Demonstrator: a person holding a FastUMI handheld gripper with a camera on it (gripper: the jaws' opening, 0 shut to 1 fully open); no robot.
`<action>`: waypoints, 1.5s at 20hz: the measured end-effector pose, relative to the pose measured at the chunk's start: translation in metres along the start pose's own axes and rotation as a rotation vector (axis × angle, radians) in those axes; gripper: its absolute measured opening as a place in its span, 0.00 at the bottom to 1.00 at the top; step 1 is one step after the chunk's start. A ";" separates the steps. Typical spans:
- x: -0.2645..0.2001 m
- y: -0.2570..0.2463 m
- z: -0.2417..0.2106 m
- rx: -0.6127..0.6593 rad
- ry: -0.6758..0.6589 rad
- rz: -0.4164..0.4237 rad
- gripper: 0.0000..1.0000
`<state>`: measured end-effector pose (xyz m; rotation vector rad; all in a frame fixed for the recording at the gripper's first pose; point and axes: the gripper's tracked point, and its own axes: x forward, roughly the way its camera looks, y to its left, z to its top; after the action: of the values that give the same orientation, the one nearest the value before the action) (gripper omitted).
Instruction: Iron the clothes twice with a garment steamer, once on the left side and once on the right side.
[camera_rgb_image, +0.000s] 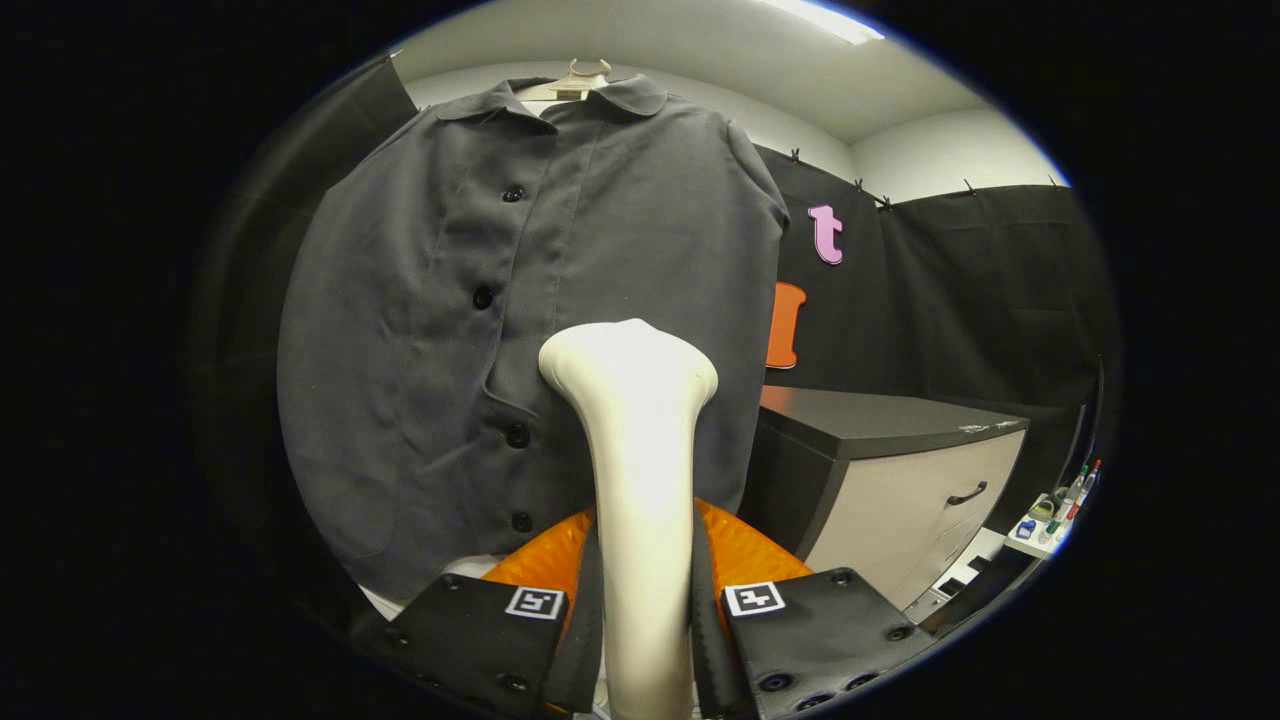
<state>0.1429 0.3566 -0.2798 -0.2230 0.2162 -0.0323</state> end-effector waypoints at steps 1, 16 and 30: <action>0.000 0.001 -0.002 0.002 0.003 -0.001 0.45; -0.017 0.005 -0.054 -0.005 0.106 0.009 0.45; -0.022 0.002 0.038 0.061 -0.062 0.041 0.45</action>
<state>0.1300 0.3684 -0.2394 -0.1582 0.1576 0.0083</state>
